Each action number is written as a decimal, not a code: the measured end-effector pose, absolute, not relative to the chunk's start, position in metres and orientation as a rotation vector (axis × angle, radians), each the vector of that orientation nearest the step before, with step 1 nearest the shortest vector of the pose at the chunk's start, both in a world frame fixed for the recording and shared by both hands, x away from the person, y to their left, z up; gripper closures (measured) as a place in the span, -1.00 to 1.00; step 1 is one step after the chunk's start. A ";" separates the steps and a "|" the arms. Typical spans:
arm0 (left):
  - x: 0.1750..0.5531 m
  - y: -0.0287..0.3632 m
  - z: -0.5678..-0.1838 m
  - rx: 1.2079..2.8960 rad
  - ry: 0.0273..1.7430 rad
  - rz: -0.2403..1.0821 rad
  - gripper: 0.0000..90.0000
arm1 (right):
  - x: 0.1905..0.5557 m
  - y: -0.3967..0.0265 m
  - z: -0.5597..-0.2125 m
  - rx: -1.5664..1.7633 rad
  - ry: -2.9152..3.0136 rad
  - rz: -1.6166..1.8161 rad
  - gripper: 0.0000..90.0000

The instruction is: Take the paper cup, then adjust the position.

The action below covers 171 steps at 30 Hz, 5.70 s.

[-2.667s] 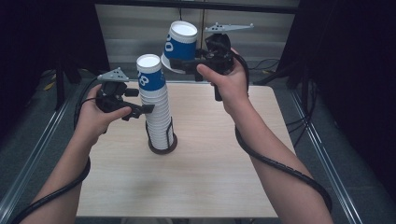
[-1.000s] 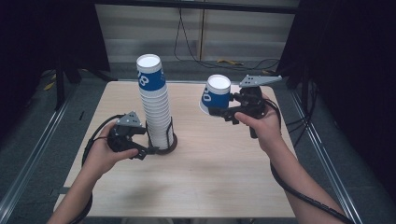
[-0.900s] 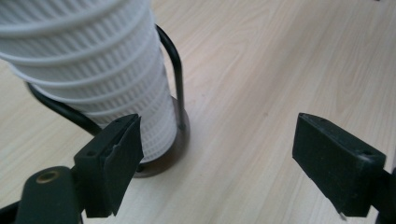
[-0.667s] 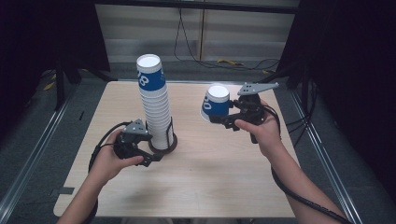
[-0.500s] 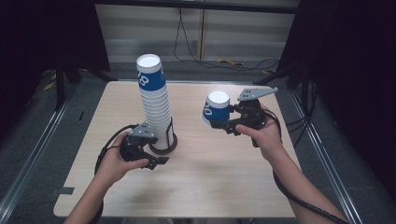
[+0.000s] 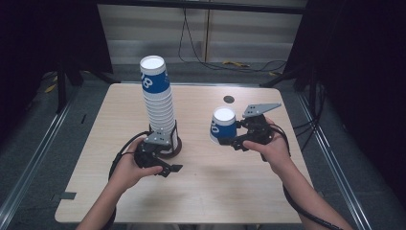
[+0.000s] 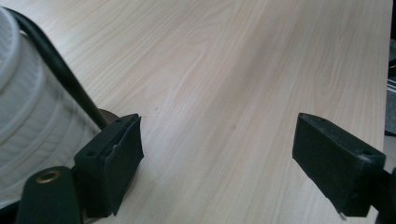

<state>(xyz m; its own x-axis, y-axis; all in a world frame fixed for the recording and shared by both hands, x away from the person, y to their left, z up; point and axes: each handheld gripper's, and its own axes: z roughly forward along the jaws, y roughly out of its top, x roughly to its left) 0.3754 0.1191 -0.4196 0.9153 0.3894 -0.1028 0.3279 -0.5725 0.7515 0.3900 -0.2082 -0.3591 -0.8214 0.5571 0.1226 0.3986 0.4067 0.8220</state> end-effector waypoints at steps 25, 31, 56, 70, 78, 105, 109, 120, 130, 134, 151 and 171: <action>0.374 0.103 -0.421 2.224 0.473 0.085 -0.64 | 0.378 -0.195 -0.398 0.715 2.710 1.125 -0.47; 0.374 0.097 -0.421 2.219 0.449 0.069 -0.64 | 0.376 -0.192 -0.402 0.699 2.743 1.095 -0.47; 0.381 0.066 -0.412 2.223 0.348 0.043 -0.65 | 0.371 -0.185 -0.413 0.630 2.843 0.973 -0.47; 0.380 0.057 -0.410 2.221 0.323 0.027 -0.65 | 0.374 -0.180 -0.404 0.576 2.916 0.844 -0.47; 0.381 0.050 -0.406 2.228 0.298 0.022 -0.65 | 0.375 -0.177 -0.399 0.538 2.936 0.784 -0.47; 0.376 0.037 -0.414 2.217 0.255 -0.008 -0.65 | 0.371 -0.156 -0.398 0.400 3.036 0.563 -0.47; 0.376 0.033 -0.414 2.210 0.246 -0.006 -0.65 | 0.371 -0.154 -0.398 0.383 3.034 0.572 -0.48; 0.378 0.027 -0.416 2.206 0.229 -0.034 -0.57 | 0.371 -0.150 -0.401 0.346 3.049 0.592 -0.48; 0.380 0.028 -0.415 2.178 0.213 -0.086 -0.40 | 0.371 -0.152 -0.395 0.312 3.036 0.621 -0.48; 0.380 0.029 -0.415 2.178 0.218 -0.095 -0.40 | 0.371 -0.153 -0.396 0.300 3.035 0.633 -0.49; 0.381 0.034 -0.414 2.139 0.227 -0.120 -0.40 | 0.367 -0.165 -0.398 0.317 2.986 0.823 -0.70; 0.381 0.046 -0.414 2.135 0.258 -0.124 -0.40 | 0.362 -0.190 -0.407 0.447 2.875 1.051 -0.71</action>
